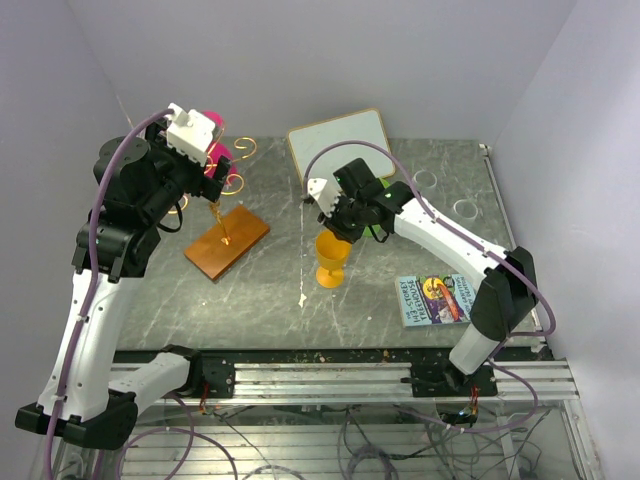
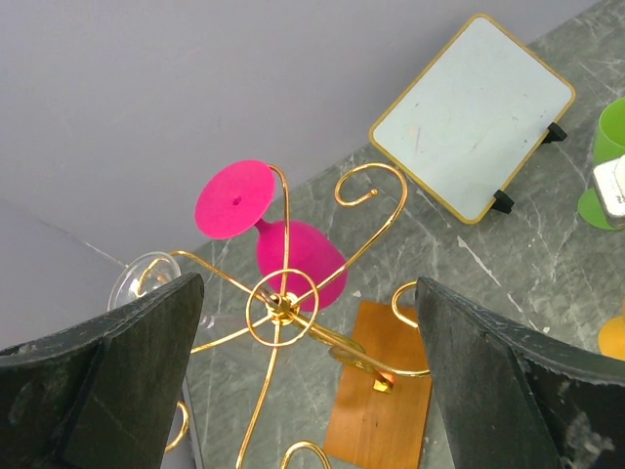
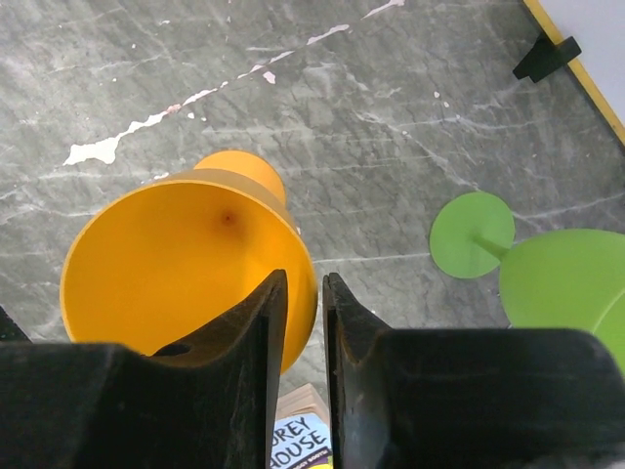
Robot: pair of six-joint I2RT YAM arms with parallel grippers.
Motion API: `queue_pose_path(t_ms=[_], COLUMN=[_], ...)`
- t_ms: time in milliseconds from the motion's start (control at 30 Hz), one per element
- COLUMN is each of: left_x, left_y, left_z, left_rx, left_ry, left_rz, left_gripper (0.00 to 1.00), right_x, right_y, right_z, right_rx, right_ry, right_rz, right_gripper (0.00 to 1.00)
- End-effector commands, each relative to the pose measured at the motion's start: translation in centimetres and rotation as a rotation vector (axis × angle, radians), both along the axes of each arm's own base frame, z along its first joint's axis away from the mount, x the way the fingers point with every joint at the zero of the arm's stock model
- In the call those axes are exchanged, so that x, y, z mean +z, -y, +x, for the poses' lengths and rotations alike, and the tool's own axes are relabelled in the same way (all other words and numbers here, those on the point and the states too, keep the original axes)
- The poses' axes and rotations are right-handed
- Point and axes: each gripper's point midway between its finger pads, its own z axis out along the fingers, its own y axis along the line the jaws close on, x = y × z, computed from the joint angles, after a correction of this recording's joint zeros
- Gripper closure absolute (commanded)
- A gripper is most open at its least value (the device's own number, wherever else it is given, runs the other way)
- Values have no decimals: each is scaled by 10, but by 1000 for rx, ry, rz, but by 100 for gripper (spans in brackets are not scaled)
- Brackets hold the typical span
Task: Place the wine glass upside down on the wine glass rack
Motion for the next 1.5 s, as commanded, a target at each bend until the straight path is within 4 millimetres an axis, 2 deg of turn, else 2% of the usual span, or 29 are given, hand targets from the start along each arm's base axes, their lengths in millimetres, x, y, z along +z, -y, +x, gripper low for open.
queue_pose_path(t_ms=[0,167,333,433,600,800,933,1067,1133,1233,1467], left_x=[10,9,6,2,-3,2,-4,-12,-11,2,7], left_y=[-1,-2,4,10,17,35,49,61,67,80,129], left_z=[2,5,6,4,3,1,2,5,7,8,8], left_rx=[-1,14,-10,-57,-89,-179,-238,-280,-301,-351,-481], left_ry=[47,43,28,19,-11,-45,-95,-159,-189,-214,-316], left_rz=[-15,-28,-58,-60,-98,-182,-265,-327,-351,-389,-499], left_gripper=[0,0,0,0,0,2,4,7,9,11,13], right_x=[-3,15,46,71,118,192,234,274,293,319,359], right_y=[-3,-5,3,13,37,72,87,88,86,83,79], right_z=[2,7,15,15,9,2,-2,-3,-3,-4,-13], right_rx=[-3,-8,-12,-1,29,13,-21,-44,-47,-63,-84], right_ry=[3,50,120,167,235,389,510,595,619,649,659], right_rz=[7,36,80,131,253,412,475,551,597,670,796], right_gripper=[82,100,100,100,100,100,100,100,100,100,100])
